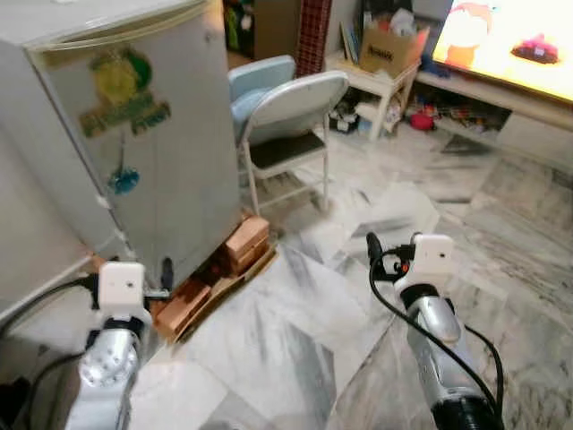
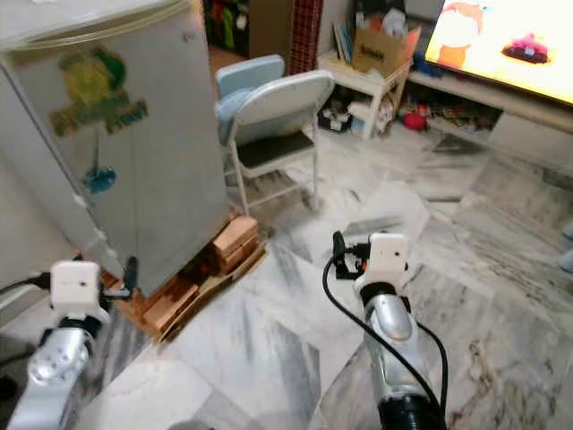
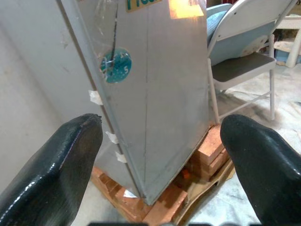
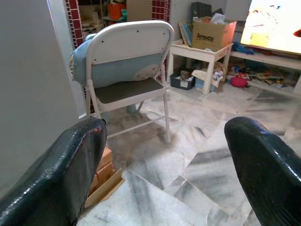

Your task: Restocking fridge

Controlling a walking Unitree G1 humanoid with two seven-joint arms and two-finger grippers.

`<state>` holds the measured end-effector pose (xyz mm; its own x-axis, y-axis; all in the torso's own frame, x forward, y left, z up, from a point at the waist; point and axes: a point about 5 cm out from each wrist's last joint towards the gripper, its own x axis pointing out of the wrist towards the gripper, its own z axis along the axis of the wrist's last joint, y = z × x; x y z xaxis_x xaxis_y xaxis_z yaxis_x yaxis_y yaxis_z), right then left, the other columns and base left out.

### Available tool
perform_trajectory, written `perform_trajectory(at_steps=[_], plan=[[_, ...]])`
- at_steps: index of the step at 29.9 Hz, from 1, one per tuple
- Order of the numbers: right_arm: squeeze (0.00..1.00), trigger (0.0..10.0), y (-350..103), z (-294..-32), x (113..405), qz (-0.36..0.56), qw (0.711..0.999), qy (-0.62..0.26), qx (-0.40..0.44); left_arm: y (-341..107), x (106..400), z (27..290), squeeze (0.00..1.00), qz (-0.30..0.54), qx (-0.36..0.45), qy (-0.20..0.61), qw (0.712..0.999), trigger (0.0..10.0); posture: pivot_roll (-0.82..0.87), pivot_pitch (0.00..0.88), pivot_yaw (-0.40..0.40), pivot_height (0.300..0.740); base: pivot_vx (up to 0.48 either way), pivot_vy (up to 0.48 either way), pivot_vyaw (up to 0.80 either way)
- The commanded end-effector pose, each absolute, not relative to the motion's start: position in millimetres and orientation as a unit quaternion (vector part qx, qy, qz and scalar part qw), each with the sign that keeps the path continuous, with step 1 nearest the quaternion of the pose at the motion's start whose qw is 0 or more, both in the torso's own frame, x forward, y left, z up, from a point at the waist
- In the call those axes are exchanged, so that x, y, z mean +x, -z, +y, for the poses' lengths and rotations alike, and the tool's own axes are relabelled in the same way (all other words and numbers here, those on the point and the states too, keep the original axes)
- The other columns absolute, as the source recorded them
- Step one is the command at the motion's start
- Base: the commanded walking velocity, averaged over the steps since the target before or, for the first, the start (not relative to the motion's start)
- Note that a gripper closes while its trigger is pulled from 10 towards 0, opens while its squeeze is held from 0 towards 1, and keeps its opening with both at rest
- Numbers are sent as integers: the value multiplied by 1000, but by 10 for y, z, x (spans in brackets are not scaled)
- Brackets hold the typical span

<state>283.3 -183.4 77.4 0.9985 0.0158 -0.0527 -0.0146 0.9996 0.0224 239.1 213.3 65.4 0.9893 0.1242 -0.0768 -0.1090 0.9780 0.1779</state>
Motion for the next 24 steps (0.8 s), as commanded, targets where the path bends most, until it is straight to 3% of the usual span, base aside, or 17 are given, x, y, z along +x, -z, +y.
perform_trajectory(at_steps=[1, 18, 24], plan=[[0, 10000, -737, -1894, 2794, 39, 999, 0, 10, -718, 2416, 2094, 0, 29, 87, -56, 994, 10000, 73, 9, -20, 740, 0, 476, 0], [0, 10000, -762, -1889, 2851, 44, 999, 3, -21, -713, 2481, 2009, 0, 24, 99, -21, 995, 10000, 67, 9, -26, 740, 0, 472, 0], [0, 10000, -772, -1838, 2850, 44, 999, -4, -1, -806, 2540, 1976, 0, 10, 95, -9, 995, 10000, 70, 19, -19, 740, 270, 399, -133]])
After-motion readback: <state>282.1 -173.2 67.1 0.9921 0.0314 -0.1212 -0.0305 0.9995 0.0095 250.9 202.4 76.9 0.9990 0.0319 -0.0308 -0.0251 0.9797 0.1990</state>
